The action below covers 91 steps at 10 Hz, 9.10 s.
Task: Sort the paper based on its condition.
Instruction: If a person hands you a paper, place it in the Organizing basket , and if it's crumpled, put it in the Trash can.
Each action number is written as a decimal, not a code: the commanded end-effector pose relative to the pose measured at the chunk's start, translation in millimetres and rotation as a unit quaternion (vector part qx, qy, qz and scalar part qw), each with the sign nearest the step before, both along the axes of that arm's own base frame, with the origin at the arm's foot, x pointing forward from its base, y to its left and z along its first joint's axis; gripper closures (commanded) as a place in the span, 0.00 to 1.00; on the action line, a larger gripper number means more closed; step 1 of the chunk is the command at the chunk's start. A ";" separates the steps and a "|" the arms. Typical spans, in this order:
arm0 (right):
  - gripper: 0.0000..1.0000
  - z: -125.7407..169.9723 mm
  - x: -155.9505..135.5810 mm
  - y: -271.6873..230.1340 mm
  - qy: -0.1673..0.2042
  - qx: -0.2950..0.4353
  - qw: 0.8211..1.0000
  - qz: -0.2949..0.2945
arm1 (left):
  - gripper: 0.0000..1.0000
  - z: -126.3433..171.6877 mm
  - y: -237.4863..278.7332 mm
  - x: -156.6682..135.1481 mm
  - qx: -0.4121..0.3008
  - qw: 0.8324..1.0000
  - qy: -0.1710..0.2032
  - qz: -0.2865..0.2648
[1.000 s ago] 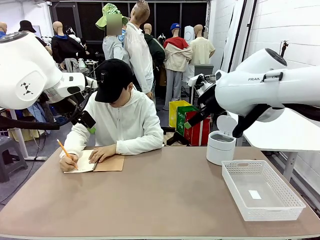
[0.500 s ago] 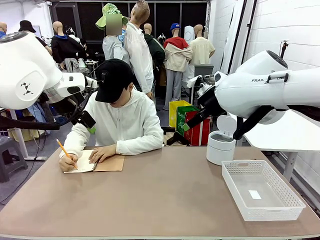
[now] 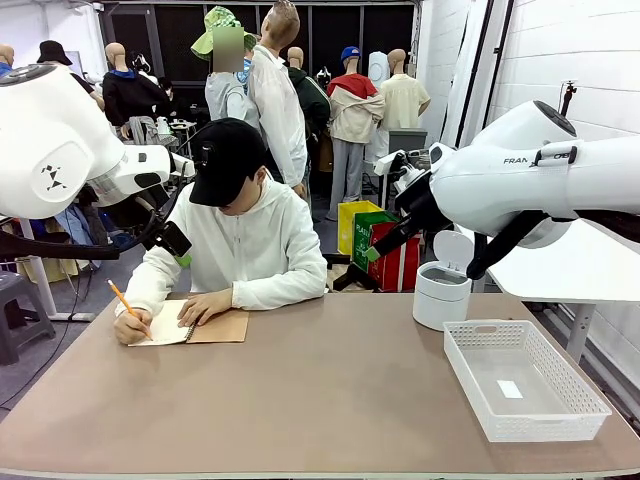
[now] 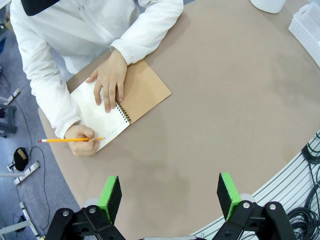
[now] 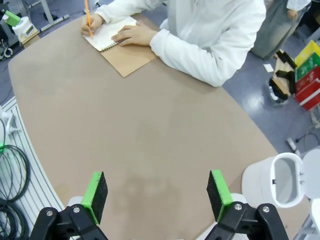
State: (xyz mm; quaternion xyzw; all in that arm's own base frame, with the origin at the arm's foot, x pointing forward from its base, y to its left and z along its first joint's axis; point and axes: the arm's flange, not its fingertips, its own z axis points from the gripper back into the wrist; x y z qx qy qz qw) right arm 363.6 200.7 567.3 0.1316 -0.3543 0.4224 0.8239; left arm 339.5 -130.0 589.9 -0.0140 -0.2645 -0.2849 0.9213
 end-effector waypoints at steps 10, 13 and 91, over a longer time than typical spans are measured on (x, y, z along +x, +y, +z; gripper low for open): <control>0.00 -0.2 0.6 -0.9 -0.002 -0.003 1.000 -0.005 | 0.00 0.4 1.4 0.2 0.000 1.000 -0.001 -0.001; 0.00 -0.2 0.6 -0.9 -0.002 -0.003 1.000 -0.005 | 0.00 0.4 1.4 0.2 0.000 1.000 -0.001 -0.001; 0.00 -0.2 0.6 -0.9 -0.002 -0.003 1.000 -0.005 | 0.00 0.4 1.4 0.2 0.000 1.000 -0.001 -0.001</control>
